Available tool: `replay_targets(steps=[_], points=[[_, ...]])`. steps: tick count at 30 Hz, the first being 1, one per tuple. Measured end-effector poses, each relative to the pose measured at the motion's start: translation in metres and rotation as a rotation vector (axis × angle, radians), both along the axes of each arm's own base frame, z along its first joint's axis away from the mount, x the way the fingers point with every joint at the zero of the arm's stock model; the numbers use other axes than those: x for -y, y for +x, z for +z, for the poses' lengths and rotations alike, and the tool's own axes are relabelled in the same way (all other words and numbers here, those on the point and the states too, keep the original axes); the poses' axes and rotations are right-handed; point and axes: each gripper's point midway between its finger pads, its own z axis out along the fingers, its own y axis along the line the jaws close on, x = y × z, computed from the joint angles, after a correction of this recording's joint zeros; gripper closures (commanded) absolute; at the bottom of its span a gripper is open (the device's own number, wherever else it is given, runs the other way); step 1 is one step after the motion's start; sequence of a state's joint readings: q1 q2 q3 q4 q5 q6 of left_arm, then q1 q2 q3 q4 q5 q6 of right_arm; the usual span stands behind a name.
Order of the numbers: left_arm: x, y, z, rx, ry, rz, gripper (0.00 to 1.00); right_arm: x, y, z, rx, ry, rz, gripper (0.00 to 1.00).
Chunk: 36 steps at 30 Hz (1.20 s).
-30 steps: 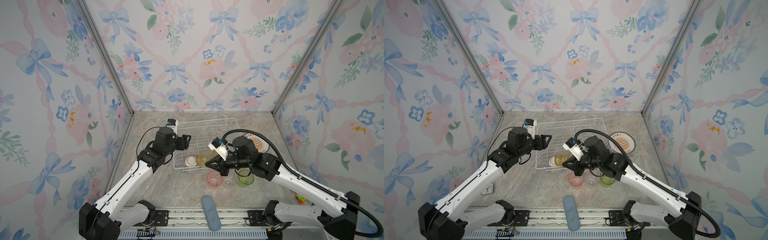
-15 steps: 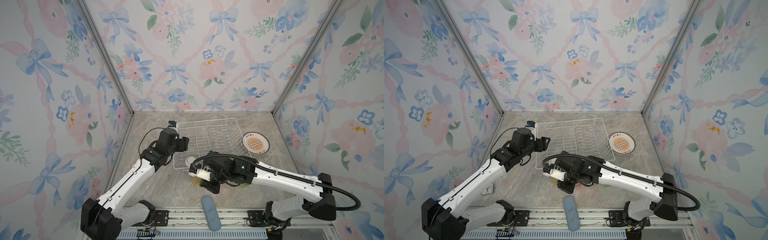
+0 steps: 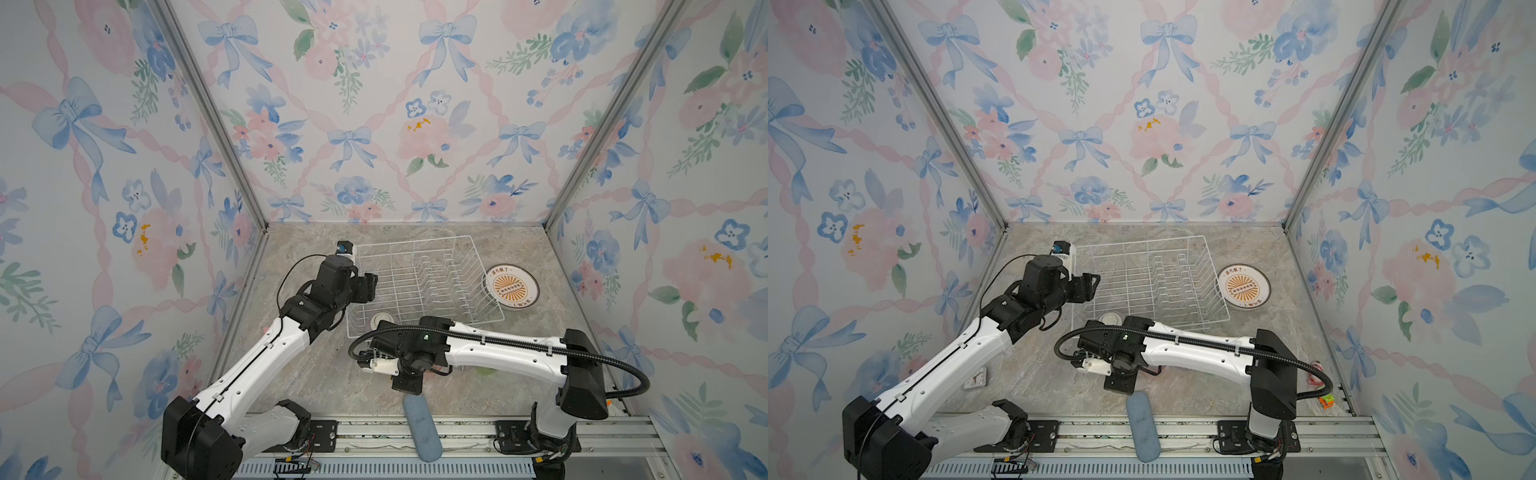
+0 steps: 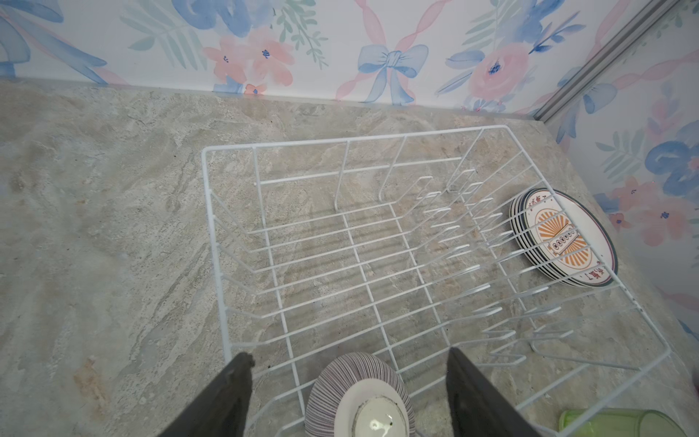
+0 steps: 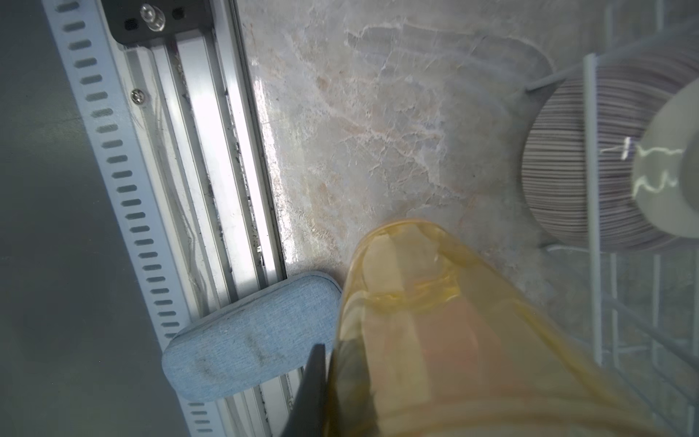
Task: Unload the mixed dishes from the dish rack
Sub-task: 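Set the yellow glass on the table beside the pink glass with the right gripper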
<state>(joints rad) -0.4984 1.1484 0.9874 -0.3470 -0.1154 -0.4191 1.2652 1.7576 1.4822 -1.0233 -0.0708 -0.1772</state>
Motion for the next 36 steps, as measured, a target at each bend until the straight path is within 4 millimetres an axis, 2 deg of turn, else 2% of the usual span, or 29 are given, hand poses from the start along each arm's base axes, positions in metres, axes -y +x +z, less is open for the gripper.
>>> replay_targets(steps=[5, 18, 24, 36], points=[[0.000, 0.000, 0.000, 0.000, 0.001, 0.000, 0.24, 0.000, 0.003, -0.016, 0.001, -0.062, 0.012, 1.00], [-0.002, 0.001, 0.000, 0.002, 0.006, 0.002, 0.24, -0.013, 0.009, -0.029, 0.004, -0.098, 0.036, 1.00], [-0.005, 0.002, 0.000, 0.002, 0.007, 0.011, 0.24, -0.010, 0.010, -0.043, 0.002, -0.144, 0.040, 1.00], [-0.008, 0.002, 0.000, 0.006, 0.011, 0.013, 0.24, -0.009, 0.016, -0.048, 0.022, -0.172, 0.036, 1.00]])
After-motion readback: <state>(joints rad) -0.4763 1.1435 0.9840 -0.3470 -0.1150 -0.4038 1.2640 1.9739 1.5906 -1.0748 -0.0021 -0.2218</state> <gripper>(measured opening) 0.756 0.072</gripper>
